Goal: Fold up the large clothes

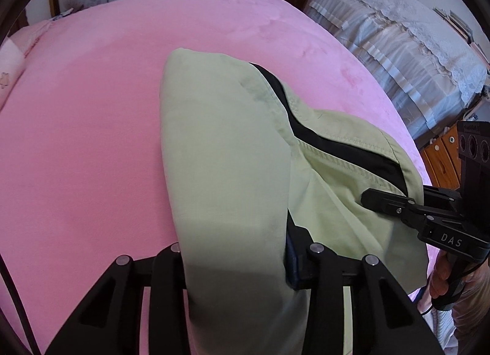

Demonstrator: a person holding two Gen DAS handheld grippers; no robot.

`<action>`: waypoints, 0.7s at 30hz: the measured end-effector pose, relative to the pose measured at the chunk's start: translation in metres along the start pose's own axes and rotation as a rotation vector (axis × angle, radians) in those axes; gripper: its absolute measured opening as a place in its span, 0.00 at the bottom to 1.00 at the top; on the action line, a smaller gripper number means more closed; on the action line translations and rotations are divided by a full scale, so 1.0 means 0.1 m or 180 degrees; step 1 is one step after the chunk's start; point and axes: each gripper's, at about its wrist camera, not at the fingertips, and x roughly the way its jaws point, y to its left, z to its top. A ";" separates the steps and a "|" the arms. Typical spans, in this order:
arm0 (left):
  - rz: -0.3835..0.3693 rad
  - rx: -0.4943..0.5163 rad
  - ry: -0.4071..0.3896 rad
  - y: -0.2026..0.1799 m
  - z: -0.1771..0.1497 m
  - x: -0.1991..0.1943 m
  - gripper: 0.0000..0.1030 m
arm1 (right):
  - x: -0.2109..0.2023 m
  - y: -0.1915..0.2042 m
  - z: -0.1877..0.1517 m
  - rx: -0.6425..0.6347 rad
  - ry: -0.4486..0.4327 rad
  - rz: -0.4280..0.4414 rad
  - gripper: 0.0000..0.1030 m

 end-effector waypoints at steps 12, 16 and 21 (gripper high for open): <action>0.0389 0.0126 -0.0325 2.02 1.11 -0.35 0.37 | 1.13 0.83 1.36 0.0028 -0.0458 0.0415 0.11; 0.0390 0.0138 -0.0365 2.63 1.52 -0.04 0.37 | 1.69 0.86 1.74 0.0110 -0.0582 0.0406 0.11; 0.0429 0.0082 -0.0281 3.16 1.81 0.67 0.42 | 2.37 0.58 1.92 0.0283 -0.0536 0.0252 0.11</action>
